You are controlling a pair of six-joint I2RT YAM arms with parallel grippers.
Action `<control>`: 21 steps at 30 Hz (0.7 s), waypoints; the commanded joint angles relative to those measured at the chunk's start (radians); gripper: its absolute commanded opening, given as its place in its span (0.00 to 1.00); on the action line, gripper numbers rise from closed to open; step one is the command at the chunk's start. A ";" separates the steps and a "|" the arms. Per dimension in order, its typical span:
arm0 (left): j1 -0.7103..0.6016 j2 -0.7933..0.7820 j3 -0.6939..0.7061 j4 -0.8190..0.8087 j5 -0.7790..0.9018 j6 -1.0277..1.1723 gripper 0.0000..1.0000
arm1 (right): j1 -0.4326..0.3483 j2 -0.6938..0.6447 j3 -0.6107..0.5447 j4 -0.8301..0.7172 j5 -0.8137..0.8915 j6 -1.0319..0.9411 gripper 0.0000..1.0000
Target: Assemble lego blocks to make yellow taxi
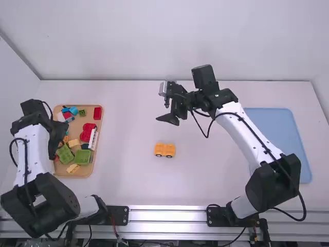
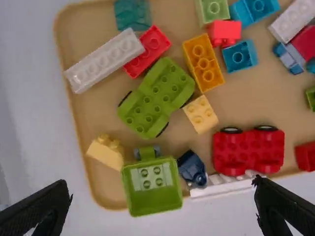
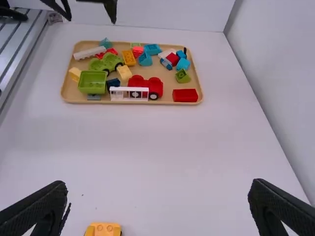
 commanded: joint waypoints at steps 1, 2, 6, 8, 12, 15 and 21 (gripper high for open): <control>0.003 0.019 -0.081 0.071 0.044 0.064 0.99 | -0.005 -0.018 0.027 -0.002 -0.008 -0.001 0.98; 0.003 0.019 -0.106 0.101 0.043 0.061 0.99 | -0.004 -0.018 0.027 -0.003 -0.008 -0.001 0.98; 0.004 0.019 -0.201 0.148 -0.017 -0.082 0.98 | -0.003 -0.018 0.027 -0.004 -0.005 0.000 0.98; 0.005 0.021 -0.219 0.139 -0.043 -0.148 0.98 | -0.003 -0.018 0.027 -0.005 -0.005 -0.001 0.98; 0.003 0.024 -0.240 0.140 -0.034 -0.181 0.78 | -0.003 -0.018 0.027 -0.008 -0.005 -0.001 0.98; 0.005 0.043 -0.249 0.143 -0.060 -0.198 0.79 | -0.003 -0.018 0.027 -0.008 -0.005 -0.002 0.98; 0.004 0.104 -0.267 0.159 -0.080 -0.384 0.80 | -0.003 -0.018 0.027 -0.038 -0.005 -0.047 0.98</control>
